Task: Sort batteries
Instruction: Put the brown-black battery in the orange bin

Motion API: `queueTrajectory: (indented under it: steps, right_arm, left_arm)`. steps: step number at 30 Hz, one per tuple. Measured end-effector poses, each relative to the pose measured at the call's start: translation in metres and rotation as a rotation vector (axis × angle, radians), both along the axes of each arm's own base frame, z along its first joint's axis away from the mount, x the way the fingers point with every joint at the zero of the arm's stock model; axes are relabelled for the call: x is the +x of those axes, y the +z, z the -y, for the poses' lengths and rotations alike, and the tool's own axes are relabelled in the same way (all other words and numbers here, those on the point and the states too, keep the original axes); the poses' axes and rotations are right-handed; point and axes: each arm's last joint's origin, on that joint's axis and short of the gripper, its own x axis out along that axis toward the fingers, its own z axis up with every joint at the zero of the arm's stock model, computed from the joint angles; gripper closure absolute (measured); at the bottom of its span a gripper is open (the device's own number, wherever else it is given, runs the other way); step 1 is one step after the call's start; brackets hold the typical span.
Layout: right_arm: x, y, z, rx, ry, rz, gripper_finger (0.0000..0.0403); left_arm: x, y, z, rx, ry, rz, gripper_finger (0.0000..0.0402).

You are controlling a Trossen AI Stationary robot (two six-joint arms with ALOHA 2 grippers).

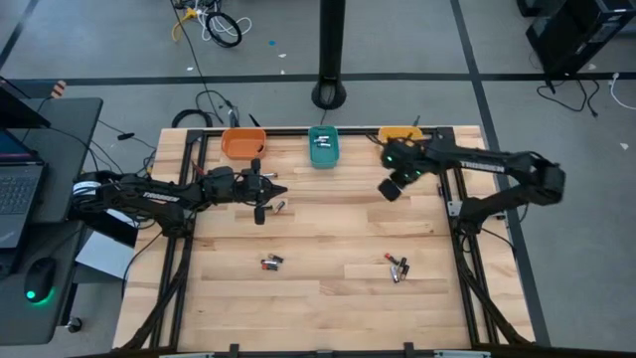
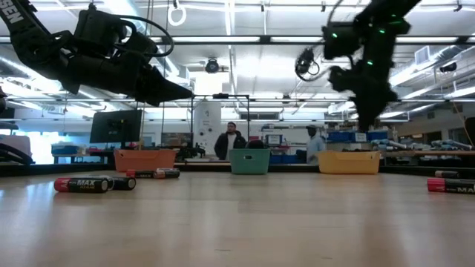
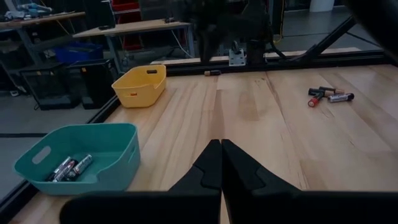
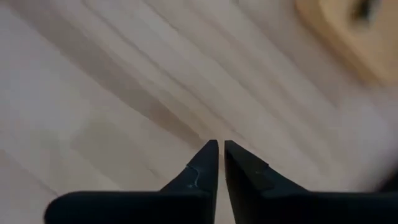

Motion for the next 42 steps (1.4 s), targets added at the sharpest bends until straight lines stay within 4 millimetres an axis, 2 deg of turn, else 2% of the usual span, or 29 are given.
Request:
queueTrajectory:
  steps: [5,10,16,22,25,42]
  right_arm:
    - [-0.028,-0.019,-0.001,0.031,-0.187,-0.124,0.0348]
    - [-0.040,-0.035,0.006,0.057,-0.216,-0.237,0.0342]
    - [-0.050,-0.053,0.014,0.085,-0.160,-0.442,0.0390]
    - [-0.053,-0.067,0.021,0.140,-0.101,-0.590,0.0385]
    - [-0.054,-0.075,0.026,0.171,-0.052,-0.640,0.0394]
    - [-0.058,-0.100,0.037,0.257,-0.088,-0.793,0.0392]
  left_arm:
    - [0.000,0.000,0.000,-0.002,0.000,0.002,0.0396]
    - [0.000,0.000,0.000,-0.004,0.000,0.002,0.0396]
    - [0.000,0.000,0.001,-0.008,-0.005,0.000,0.0396]
    - [0.000,0.000,0.001,-0.007,-0.006,-0.002,0.0396]
    - [0.000,0.000,0.001,-0.007,-0.006,-0.003,0.0396]
    - [0.000,-0.001,0.001,-0.004,-0.006,-0.006,0.0396]
